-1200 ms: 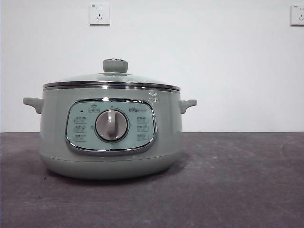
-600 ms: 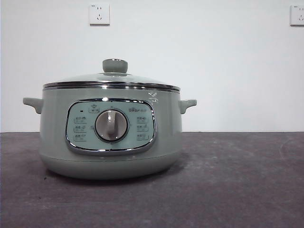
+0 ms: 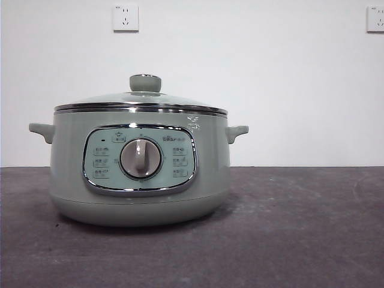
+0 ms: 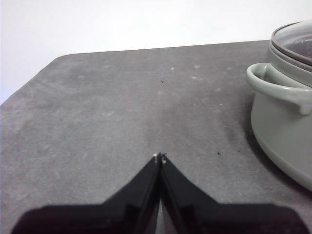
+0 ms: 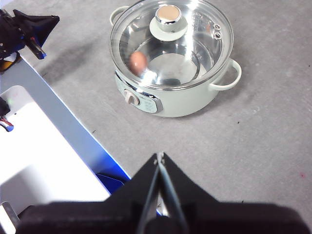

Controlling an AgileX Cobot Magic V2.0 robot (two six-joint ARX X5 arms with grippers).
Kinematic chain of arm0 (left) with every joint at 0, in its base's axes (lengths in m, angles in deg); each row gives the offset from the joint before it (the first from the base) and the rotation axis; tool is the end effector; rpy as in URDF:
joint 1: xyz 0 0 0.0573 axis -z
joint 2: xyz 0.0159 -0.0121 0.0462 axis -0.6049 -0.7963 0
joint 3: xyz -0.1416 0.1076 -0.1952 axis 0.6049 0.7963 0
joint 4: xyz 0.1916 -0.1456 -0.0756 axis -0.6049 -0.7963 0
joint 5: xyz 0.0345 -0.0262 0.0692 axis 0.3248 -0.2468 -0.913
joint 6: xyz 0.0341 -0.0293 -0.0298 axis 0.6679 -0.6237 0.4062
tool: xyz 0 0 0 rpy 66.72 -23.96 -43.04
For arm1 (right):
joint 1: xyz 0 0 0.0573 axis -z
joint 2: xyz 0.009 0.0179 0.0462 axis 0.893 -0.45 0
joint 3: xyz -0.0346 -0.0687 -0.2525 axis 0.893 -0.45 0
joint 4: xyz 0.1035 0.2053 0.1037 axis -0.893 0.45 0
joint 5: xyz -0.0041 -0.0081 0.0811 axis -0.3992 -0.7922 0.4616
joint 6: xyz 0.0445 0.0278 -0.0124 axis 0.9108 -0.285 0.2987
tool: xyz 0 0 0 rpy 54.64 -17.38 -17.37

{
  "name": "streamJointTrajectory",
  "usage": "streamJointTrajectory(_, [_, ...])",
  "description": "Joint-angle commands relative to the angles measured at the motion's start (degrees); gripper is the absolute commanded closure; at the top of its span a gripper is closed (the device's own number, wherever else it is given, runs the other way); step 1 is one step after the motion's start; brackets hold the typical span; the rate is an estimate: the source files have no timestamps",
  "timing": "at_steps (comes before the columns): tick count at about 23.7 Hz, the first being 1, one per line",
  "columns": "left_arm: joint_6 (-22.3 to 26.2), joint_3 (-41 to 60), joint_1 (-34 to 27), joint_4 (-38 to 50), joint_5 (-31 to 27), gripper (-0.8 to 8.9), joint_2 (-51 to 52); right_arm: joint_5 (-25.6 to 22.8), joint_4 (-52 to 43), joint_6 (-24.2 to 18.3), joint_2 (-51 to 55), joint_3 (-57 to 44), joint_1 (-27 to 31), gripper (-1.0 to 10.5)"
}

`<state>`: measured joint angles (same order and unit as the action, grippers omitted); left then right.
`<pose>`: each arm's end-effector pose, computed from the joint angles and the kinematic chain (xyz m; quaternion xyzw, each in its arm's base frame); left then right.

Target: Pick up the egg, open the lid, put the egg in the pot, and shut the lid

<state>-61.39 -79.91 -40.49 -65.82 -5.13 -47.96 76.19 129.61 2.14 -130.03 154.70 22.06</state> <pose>0.0953 0.0053 0.1516 0.0231 0.0860 0.0245 0.9957 0.0831 0.0766 0.4499 -0.1417 0.3306 0.3849 0.8500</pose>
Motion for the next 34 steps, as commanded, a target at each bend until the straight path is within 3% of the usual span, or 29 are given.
streamJointTrajectory(1, [-0.37, 0.83, -0.22, 0.17, -0.04, 8.17, 0.17, 0.0, 0.87, 0.39, 0.13, 0.04, -0.02, 9.5])
streamJointTrajectory(11, [-0.37, 0.83, -0.22, 0.17, -0.04, 8.17, 0.17, -0.39, 0.87, 0.35, 0.48, 0.04, 0.44, 9.5])
streamJointTrajectory(12, [-0.37, 0.83, -0.22, 0.17, -0.04, 8.17, 0.17, -0.37, 0.81, -2.21, 1.33, 0.04, 1.49, 9.5])
streamJointTrajectory(15, [-0.37, 0.83, -0.22, 0.17, -0.04, 8.17, 0.17, 2.34, -3.1, -3.91, 4.85, -0.09, 8.48, 9.5])
streamJointTrajectory(18, [-0.37, 0.83, -0.22, 0.17, -0.04, 8.17, 0.17, 13.25, -11.85, -4.2, 10.47, -2.27, 20.63, 9.5])
streamJointTrajectory(20, [-0.37, 0.83, -0.22, 0.17, -0.04, 8.17, 0.17, 13.53, -17.62, -4.87, 14.91, -6.36, 26.77, 9.5])
streamJointTrajectory(23, [-0.37, 0.83, -0.22, 0.17, -0.04, 8.17, 0.17, 13.57, -27.91, -4.79, 22.51, -17.75, 31.19, 9.5])
streamJointTrajectory(34, [-0.37, 0.83, -0.22, 0.17, -0.04, 8.17, 0.17, 13.09, -59.28, 0.46, 41.03, -57.11, 33.66, 9.5])
